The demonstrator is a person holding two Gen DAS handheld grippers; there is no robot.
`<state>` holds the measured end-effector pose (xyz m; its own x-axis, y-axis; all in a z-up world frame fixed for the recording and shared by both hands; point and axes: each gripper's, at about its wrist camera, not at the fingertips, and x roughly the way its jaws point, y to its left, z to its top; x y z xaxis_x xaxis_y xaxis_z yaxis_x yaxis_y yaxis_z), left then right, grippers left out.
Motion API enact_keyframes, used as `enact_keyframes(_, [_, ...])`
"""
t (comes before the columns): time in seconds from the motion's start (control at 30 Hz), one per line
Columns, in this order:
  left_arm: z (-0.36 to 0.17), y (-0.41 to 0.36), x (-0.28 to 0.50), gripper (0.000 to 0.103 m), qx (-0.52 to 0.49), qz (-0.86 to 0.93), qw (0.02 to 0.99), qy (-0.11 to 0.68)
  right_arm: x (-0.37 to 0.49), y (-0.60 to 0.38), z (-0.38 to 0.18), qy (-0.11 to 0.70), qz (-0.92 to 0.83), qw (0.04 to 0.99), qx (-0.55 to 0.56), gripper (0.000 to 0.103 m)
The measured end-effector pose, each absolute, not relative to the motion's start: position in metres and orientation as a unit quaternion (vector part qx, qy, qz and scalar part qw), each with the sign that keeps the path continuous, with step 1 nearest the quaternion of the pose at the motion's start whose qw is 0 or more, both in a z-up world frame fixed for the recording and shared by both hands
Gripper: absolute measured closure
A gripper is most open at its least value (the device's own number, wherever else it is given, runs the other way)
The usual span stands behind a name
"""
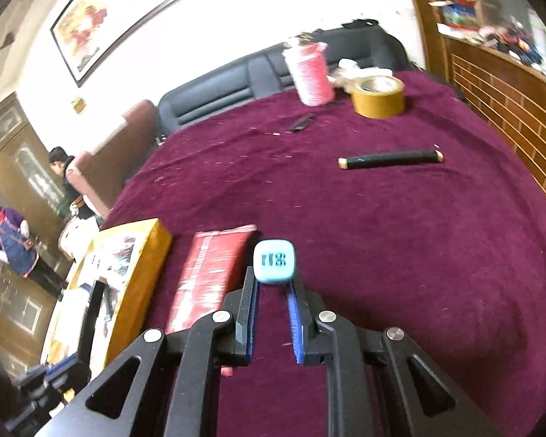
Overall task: Organize objects
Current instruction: 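Carry both black markers into the tray and open both tools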
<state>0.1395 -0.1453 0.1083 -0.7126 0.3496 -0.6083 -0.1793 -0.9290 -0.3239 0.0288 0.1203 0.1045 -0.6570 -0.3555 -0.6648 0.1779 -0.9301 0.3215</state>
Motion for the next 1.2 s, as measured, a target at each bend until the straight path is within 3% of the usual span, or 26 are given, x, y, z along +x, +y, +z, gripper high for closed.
enact_keyframes(0.37, [0.104,-0.232,0.184,0.089,-0.330,0.929,0.068,-0.155,0.082,0.027,0.147,-0.063,-0.889,0.272,0.363,0.086])
enact_keyframes(0.63, [0.079,-0.247,0.187,0.089,-0.348,0.922,0.050,-0.162,0.098,-0.041,0.122,-0.037,-0.820,0.371,0.434,0.086])
enact_keyframes(1.2, [0.047,-0.247,0.168,0.088,-0.382,0.912,0.019,-0.145,0.039,-0.108,0.059,0.010,-0.792,0.325,0.516,0.086])
